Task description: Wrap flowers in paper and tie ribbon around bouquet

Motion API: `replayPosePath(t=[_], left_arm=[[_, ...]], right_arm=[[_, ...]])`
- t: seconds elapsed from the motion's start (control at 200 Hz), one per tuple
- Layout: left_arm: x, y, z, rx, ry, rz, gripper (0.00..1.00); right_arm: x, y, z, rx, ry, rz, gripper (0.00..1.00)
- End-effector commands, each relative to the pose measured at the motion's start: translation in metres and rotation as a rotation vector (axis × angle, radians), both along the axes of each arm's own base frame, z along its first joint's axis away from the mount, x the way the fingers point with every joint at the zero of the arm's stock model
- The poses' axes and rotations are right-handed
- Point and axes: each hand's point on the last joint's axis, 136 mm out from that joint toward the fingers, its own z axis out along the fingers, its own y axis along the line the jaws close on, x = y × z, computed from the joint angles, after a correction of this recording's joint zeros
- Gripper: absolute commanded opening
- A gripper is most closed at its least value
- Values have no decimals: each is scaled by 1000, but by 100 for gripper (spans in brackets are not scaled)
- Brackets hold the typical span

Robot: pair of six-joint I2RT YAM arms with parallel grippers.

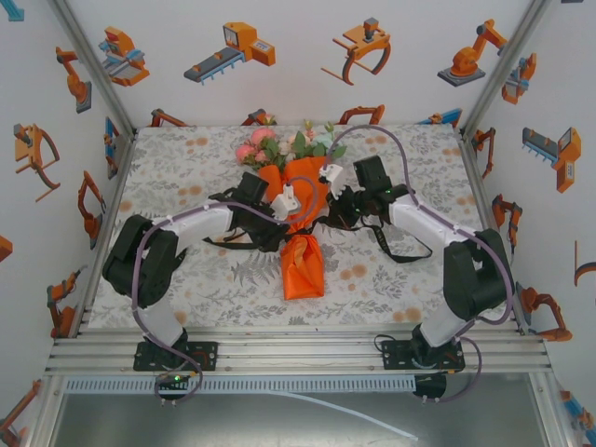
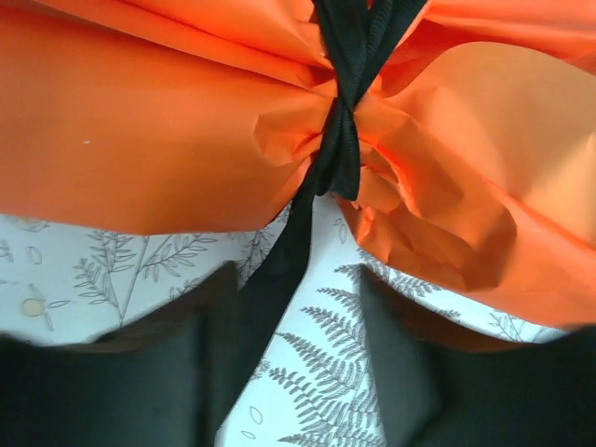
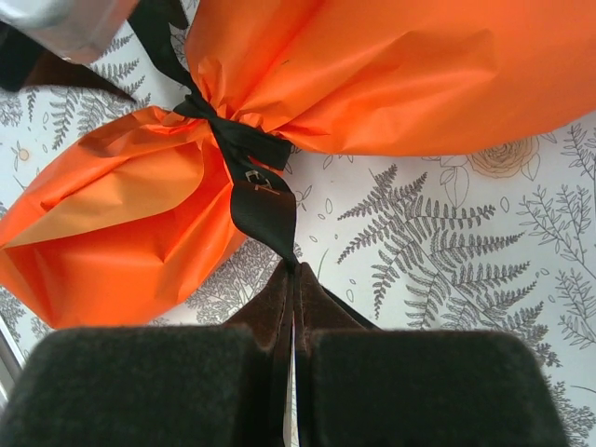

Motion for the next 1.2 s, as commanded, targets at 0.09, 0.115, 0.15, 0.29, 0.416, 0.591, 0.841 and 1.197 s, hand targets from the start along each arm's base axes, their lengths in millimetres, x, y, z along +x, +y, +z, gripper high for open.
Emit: replayPosePath(t=[0.09,0.115,0.15,0.29,0.416,0.591,0.841,1.197], left_arm=[[5,-11,-14,30,96,40,38],[7,-10,-17,39,96,52,27],[10,-8,-19,50,89,70,9],[17,2,-4,12,41,137,0],[23,23,7,35,-2,213,0],[33,59,13,75,-79,339,0],[36,30,33,-68,-63,288,19],[38,90,143,-139,-226,475,64]], right_arm=[[0,3,14,75,-20,-41,0],[1,2,15,72,-23,-48,0],[3,-1,12,57,-23,-63,0],[22,-35,-1,-35,-17,-267,0],[48,-97,-8,47,89,-614,0],[48,-149,-22,96,131,-805,0],[49,-97,-3,193,208,-548,7],[41,-176,-12,-283,122,-584,50]])
